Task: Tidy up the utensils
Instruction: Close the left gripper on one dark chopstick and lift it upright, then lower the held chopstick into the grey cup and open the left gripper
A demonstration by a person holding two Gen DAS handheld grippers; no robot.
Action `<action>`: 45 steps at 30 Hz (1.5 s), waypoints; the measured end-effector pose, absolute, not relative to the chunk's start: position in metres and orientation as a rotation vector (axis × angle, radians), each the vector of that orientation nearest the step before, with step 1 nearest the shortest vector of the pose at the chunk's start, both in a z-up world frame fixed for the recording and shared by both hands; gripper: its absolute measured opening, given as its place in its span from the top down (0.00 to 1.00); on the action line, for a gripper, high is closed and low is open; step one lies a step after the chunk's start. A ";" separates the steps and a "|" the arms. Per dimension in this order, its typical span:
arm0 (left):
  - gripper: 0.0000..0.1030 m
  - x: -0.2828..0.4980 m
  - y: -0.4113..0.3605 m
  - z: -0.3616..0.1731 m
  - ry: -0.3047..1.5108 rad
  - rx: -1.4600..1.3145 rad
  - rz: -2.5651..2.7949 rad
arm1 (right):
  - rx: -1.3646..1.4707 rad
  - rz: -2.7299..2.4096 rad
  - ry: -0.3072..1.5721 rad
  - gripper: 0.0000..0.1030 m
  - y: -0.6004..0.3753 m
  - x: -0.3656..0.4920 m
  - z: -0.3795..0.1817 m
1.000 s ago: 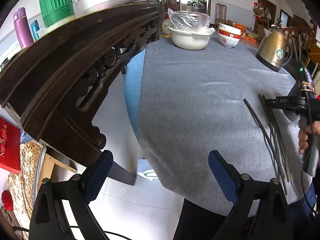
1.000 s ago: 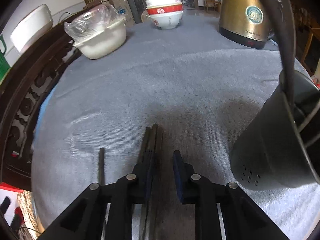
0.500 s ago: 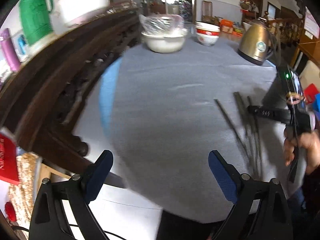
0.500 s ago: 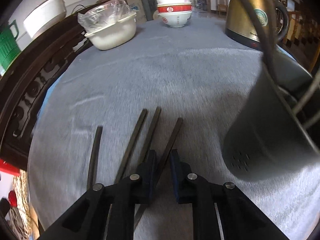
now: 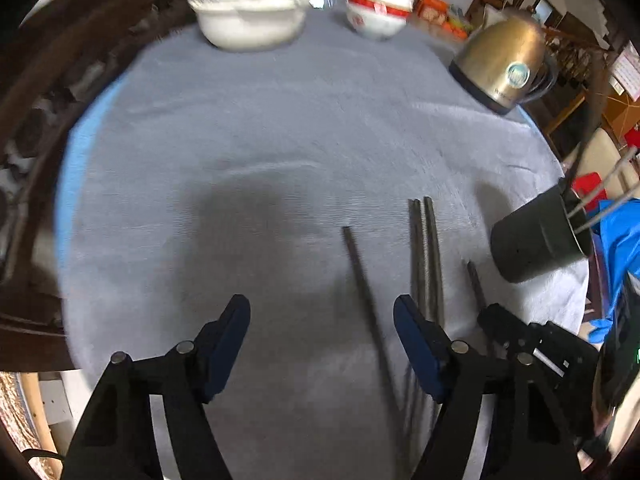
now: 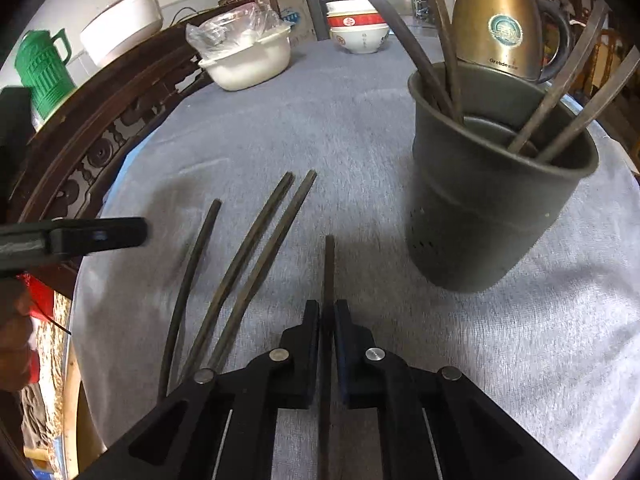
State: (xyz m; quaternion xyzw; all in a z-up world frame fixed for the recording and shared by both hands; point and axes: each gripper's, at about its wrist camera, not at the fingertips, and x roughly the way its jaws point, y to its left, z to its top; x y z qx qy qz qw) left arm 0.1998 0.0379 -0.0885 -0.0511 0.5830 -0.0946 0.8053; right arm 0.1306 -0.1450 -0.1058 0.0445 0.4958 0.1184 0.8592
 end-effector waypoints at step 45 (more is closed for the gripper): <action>0.94 0.106 -0.004 0.140 0.680 -0.165 -0.351 | 0.361 0.211 0.237 0.94 -0.241 0.034 0.105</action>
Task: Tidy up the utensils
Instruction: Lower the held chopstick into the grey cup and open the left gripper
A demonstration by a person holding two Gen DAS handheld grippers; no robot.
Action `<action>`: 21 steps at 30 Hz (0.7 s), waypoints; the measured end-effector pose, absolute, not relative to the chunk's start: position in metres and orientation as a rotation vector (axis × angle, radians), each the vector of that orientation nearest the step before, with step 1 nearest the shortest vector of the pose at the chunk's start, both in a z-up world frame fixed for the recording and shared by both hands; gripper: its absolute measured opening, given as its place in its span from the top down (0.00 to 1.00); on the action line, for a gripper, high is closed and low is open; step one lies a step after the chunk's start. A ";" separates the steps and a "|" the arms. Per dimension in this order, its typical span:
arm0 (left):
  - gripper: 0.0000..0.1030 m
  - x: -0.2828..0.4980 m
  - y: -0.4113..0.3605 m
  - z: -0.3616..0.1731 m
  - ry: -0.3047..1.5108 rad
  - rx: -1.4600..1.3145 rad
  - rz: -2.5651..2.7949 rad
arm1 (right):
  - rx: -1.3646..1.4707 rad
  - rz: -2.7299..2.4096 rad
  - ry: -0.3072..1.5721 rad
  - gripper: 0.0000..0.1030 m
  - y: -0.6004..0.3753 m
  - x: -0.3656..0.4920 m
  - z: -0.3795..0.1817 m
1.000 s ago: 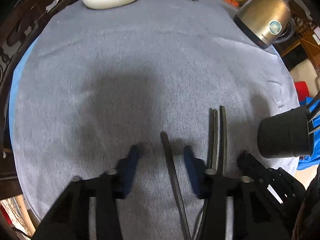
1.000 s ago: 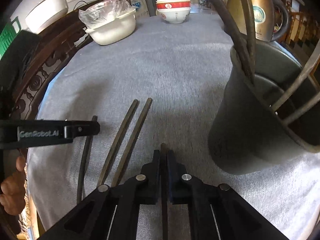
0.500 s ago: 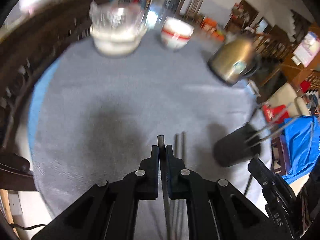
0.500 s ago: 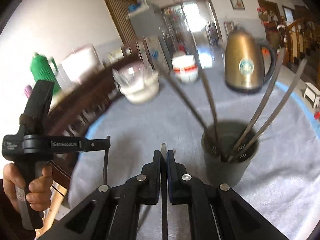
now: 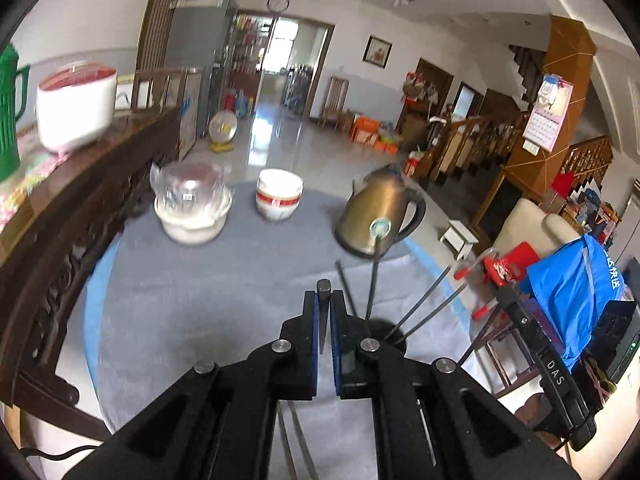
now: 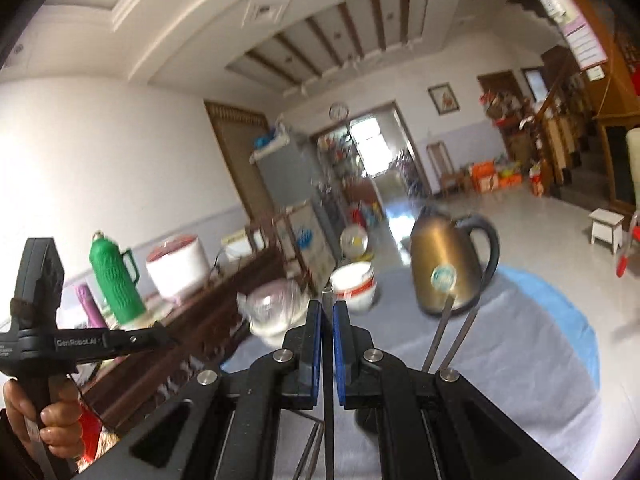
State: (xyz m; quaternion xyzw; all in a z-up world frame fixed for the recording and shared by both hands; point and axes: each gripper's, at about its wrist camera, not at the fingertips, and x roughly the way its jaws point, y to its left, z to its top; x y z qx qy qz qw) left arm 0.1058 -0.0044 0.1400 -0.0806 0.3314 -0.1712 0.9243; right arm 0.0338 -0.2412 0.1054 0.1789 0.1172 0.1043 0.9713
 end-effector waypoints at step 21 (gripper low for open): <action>0.94 0.111 -0.078 0.202 0.525 -0.179 -0.425 | 0.337 -0.090 -0.029 0.94 -0.267 0.069 0.138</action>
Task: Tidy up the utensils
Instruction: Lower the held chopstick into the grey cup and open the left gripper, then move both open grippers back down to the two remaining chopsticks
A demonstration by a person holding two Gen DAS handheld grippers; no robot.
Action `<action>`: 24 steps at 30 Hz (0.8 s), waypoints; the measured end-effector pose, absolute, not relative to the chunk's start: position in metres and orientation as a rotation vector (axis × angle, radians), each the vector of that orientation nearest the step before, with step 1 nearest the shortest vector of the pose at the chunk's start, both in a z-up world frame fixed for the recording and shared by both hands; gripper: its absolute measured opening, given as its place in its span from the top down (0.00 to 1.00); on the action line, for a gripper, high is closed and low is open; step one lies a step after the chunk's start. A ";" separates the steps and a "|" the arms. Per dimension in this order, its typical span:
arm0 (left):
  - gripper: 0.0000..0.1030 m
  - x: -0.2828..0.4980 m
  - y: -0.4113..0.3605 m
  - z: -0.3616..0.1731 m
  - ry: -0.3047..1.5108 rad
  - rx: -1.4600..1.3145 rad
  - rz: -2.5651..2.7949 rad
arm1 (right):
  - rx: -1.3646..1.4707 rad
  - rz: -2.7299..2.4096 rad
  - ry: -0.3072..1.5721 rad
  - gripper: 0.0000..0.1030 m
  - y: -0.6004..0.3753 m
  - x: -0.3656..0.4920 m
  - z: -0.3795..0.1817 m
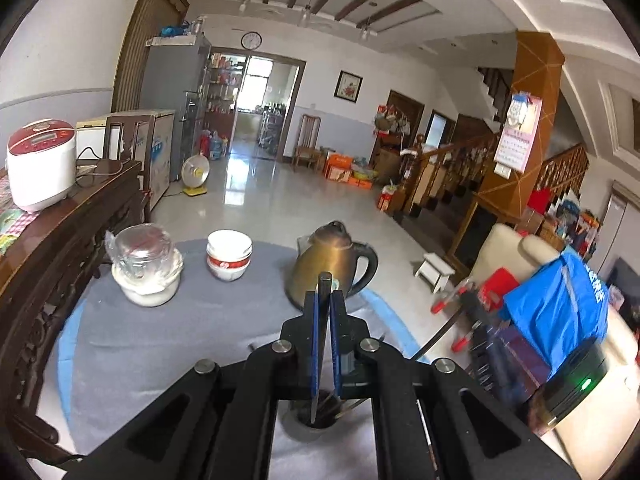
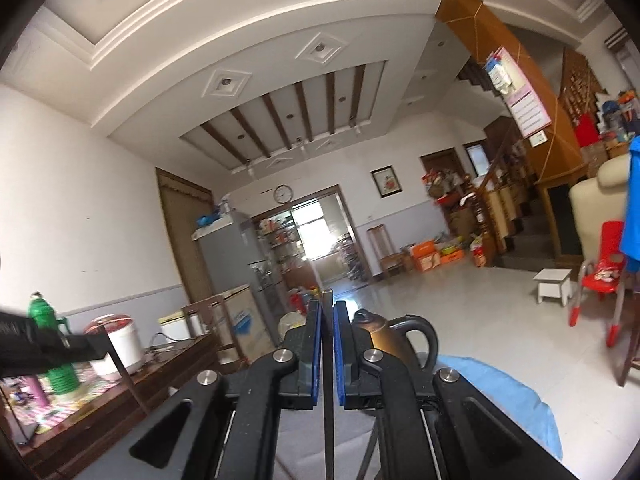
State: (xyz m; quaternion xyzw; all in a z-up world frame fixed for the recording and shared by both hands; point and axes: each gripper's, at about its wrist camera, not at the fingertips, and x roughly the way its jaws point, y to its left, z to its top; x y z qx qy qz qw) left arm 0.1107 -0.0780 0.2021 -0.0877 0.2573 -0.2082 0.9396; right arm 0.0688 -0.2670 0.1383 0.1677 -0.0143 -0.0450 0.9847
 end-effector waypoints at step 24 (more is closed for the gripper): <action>0.30 0.083 -0.076 0.107 0.625 0.104 -0.308 | 0.616 0.022 0.269 0.31 -0.337 0.011 0.029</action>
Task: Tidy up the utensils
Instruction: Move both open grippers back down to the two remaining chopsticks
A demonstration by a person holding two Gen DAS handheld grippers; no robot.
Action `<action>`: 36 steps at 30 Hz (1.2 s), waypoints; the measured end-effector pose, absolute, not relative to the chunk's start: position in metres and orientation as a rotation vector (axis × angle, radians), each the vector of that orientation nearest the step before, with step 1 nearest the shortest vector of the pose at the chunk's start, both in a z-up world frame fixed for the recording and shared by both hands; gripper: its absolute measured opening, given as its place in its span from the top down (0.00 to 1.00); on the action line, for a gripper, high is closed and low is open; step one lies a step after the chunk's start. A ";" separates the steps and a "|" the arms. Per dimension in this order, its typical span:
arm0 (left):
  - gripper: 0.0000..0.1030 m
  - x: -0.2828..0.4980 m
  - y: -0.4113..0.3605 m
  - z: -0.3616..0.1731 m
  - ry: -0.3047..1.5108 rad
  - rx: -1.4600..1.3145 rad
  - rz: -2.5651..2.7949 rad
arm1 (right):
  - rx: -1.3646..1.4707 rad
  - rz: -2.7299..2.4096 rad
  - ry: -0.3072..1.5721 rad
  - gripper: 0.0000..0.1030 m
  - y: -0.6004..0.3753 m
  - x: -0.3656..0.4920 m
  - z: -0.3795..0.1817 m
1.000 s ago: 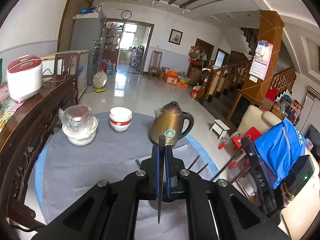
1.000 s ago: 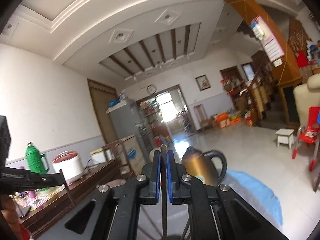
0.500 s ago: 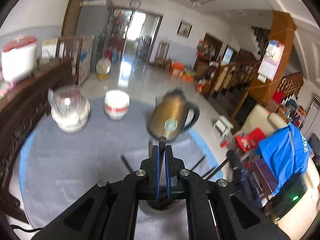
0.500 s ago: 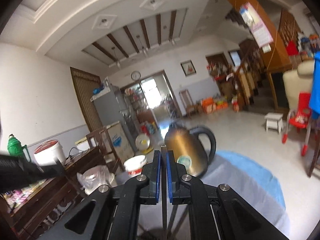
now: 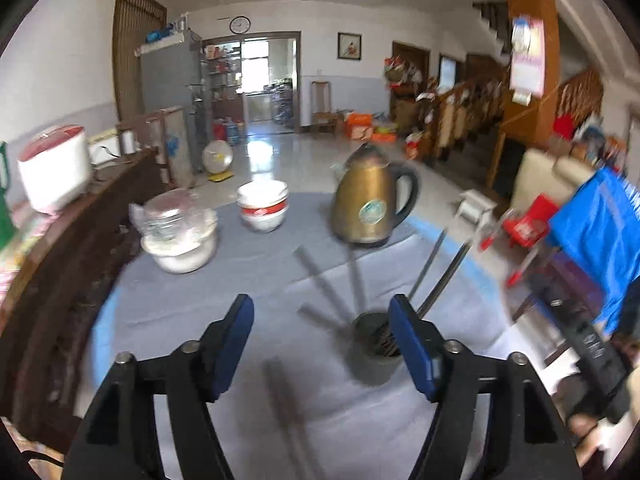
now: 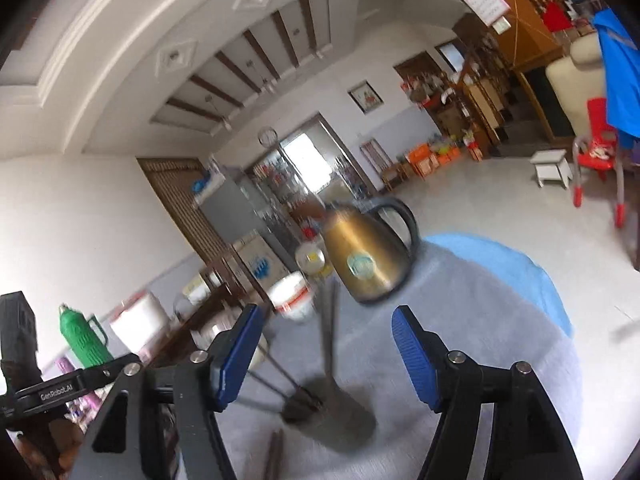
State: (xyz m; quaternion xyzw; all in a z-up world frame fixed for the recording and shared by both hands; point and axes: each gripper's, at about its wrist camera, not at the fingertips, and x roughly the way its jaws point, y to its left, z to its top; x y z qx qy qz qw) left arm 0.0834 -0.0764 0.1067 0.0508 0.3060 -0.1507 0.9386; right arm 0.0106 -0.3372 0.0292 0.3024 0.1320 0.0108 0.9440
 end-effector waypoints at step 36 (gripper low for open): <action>0.28 0.084 0.010 0.027 0.747 0.164 -0.055 | 0.326 0.257 0.634 0.54 -0.179 0.038 -0.017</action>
